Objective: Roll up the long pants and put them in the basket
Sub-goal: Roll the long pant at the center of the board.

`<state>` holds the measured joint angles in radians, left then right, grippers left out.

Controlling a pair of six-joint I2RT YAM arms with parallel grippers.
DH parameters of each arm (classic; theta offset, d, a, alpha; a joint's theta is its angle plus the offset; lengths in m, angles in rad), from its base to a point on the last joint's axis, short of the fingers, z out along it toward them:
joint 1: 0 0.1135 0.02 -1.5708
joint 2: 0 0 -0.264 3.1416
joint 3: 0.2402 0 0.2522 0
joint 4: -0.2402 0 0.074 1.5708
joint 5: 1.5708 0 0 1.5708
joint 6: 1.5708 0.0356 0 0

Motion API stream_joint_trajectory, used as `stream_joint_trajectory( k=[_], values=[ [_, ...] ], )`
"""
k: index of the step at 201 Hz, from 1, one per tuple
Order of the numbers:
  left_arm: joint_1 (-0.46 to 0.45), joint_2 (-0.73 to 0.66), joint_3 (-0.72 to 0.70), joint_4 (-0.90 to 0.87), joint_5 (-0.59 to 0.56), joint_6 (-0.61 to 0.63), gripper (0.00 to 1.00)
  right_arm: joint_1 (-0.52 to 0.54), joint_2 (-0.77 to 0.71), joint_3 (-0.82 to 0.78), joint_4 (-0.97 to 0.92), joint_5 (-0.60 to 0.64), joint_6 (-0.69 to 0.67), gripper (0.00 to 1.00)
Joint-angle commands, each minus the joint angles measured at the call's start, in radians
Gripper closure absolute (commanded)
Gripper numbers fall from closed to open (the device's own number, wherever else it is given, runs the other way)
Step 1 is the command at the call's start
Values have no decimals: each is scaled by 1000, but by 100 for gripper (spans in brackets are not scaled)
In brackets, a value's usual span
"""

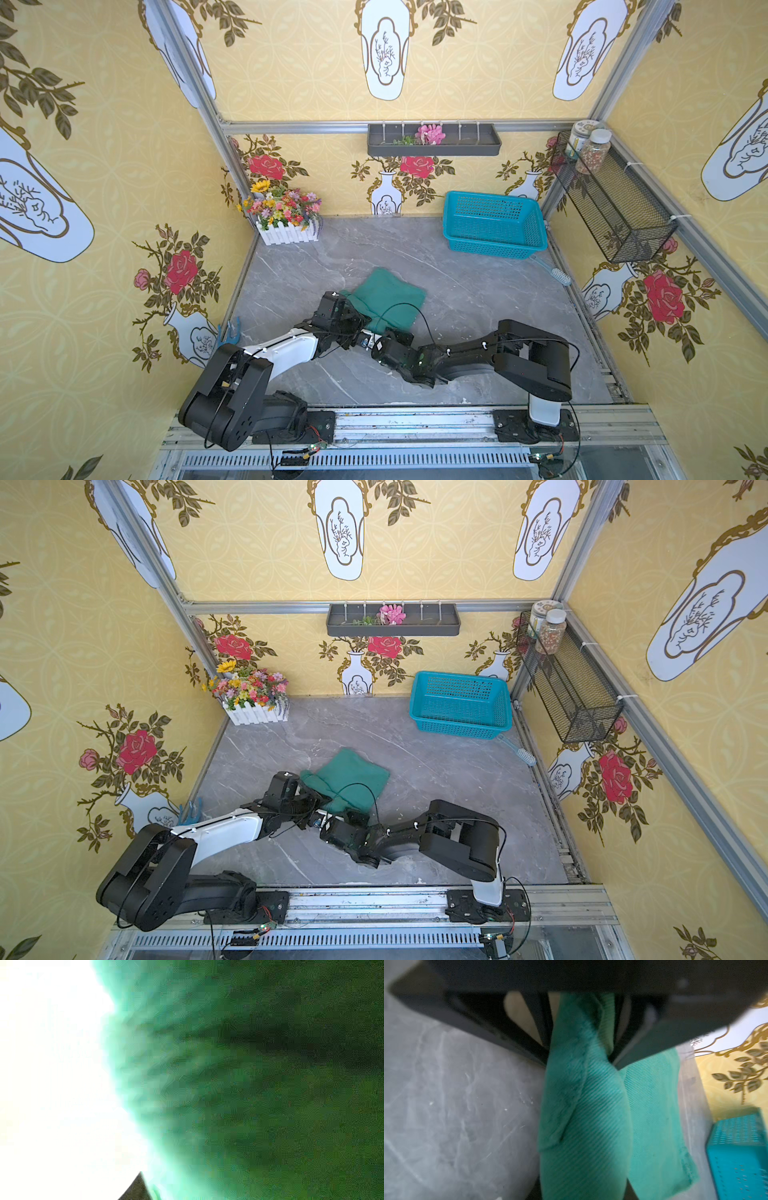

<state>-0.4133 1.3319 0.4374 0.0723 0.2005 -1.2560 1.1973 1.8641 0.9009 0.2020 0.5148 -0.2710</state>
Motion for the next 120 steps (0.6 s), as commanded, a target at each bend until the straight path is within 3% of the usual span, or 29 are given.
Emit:
stream_joint_trajectory(
  k=[1,66,120],
  values=[
    [0,-15,0,-121,-24,-8,45,-45,-8,-17,-166,-254,165,88],
    [11,-157,3,-140,-63,18,27,-235,-21,-52,-133,-807,357,93],
    [9,-174,-43,-112,-33,27,23,-339,53,-1,-126,-1179,432,93]
  ],
)
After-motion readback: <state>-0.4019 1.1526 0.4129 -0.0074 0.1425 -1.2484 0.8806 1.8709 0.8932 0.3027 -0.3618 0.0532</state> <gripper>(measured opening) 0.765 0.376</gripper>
